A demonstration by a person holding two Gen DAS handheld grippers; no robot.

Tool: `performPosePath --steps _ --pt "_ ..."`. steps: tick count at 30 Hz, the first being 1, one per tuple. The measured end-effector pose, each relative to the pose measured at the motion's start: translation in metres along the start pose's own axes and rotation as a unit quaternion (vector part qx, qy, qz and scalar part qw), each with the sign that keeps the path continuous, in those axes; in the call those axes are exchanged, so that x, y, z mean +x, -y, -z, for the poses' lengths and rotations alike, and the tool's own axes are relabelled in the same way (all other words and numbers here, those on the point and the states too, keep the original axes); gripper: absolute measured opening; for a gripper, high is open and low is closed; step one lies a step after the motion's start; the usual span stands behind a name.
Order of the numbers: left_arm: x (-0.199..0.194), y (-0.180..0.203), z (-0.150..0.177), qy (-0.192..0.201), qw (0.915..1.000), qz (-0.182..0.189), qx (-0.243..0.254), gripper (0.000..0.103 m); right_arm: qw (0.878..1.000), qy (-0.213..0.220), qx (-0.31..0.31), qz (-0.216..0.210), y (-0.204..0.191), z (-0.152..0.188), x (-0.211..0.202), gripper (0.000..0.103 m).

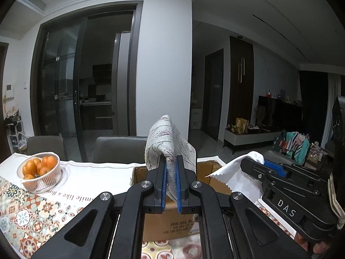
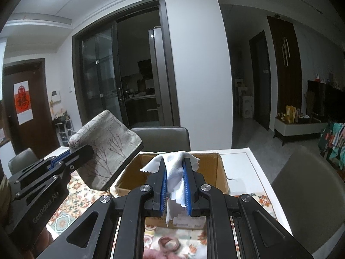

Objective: Organize soft objects
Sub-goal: 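Lift the grey pouch and white cloth and carry both over the cardboard box, then open both tools to drop the pouch and cloth into the box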

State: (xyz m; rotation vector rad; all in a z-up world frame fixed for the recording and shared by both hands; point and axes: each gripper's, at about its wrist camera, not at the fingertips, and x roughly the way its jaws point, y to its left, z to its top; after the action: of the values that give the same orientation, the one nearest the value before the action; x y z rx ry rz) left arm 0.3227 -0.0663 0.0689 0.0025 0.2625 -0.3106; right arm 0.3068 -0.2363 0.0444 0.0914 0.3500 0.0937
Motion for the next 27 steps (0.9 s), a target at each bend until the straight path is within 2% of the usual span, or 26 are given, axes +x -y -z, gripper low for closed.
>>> performPosePath --steps 11,17,27 --pt "0.062 -0.005 -0.001 -0.012 0.9999 -0.003 0.008 0.009 1.000 -0.015 0.003 0.007 0.016 -0.013 0.056 0.015" --pt "0.096 -0.008 0.014 -0.052 0.9987 0.000 -0.001 0.009 0.999 -0.038 0.001 0.009 0.023 -0.010 0.087 0.015" --pt "0.131 -0.007 0.041 -0.121 0.9926 0.007 0.001 0.009 0.994 -0.112 0.013 0.001 0.040 0.012 0.131 0.015"
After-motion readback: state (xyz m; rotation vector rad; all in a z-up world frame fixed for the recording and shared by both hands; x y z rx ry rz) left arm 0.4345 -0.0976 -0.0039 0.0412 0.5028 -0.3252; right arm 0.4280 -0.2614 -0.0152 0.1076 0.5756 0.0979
